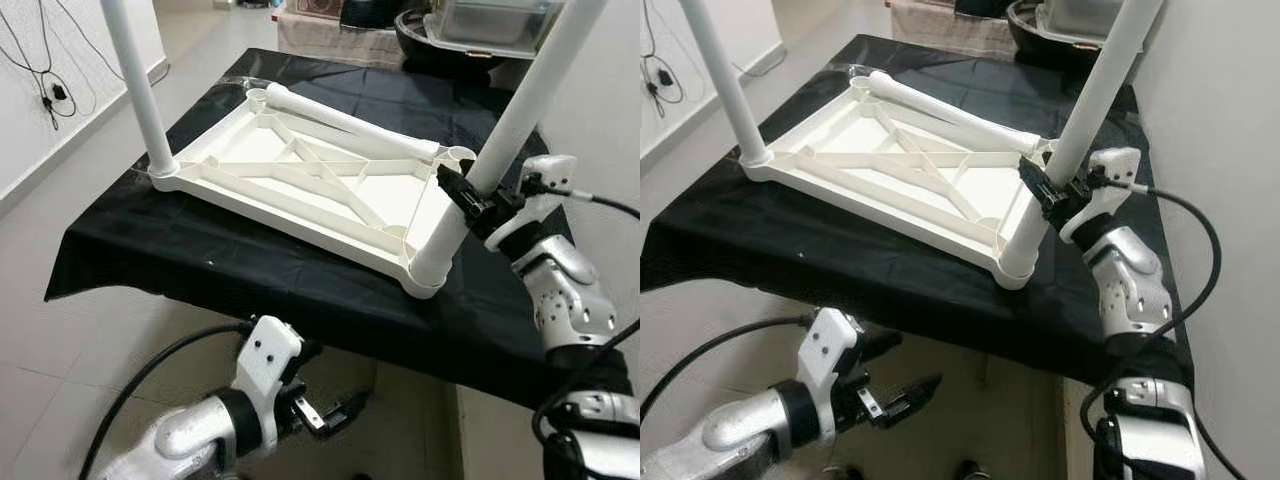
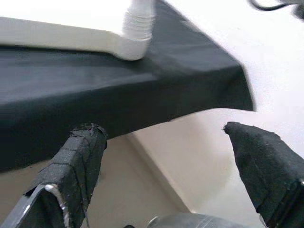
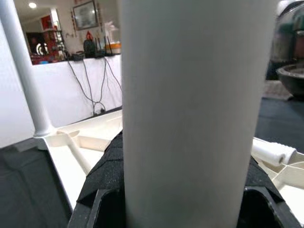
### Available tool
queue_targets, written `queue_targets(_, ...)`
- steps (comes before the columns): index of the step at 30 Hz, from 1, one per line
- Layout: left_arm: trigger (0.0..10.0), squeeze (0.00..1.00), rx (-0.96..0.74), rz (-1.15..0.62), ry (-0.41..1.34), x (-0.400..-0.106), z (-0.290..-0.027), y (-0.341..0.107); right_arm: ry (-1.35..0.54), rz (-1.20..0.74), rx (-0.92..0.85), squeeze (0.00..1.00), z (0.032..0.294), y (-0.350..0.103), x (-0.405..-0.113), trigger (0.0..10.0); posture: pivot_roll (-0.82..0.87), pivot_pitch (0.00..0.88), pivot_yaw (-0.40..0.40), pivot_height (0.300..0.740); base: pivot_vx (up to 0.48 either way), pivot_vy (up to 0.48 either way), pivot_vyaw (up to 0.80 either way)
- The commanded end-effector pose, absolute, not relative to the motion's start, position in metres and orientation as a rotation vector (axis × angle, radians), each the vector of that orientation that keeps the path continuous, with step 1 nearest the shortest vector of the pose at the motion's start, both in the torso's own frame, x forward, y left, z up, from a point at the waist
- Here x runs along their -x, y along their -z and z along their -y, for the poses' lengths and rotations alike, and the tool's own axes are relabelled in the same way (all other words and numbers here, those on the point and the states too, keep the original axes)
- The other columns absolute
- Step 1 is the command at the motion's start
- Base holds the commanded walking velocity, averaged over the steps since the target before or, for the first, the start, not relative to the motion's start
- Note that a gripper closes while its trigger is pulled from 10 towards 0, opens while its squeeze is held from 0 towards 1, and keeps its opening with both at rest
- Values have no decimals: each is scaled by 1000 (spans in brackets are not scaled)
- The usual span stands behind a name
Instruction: Building children table
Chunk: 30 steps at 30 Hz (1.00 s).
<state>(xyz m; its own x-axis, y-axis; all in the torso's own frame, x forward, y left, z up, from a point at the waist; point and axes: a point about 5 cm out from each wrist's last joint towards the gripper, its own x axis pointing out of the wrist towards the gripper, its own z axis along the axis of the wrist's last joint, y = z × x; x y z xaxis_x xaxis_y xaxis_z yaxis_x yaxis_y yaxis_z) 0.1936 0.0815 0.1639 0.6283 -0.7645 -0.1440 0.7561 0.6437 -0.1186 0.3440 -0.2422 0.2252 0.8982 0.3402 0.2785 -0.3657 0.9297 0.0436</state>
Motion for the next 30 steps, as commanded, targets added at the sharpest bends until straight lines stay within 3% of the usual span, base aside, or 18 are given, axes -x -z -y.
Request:
queue_targets(1, 10000, 0, 50, -203, 888, -192, -80, -161, -332, 53, -138, 0, 238, -173, -341, 10000, 199, 214, -50, 740, 0, 0, 0)
queue_targets(5, 10000, 0, 47, -201, 888, -193, -80, -161, -303, 46, -108, 0, 228, -170, -338, 10000, 196, 215, -48, 740, 0, 0, 0)
queue_targets(12, 10000, 0, 47, -197, 888, -195, -79, -162, 90, 27, -94, 0, 230, -171, -344, 10000, 197, 219, -46, 740, 0, 0, 0)
queue_targets(30, 10000, 0, 45, -188, 880, -199, -79, -161, 453, -22, -100, 0, 201, -184, -350, 10000, 189, 222, -50, 740, 0, 0, 0)
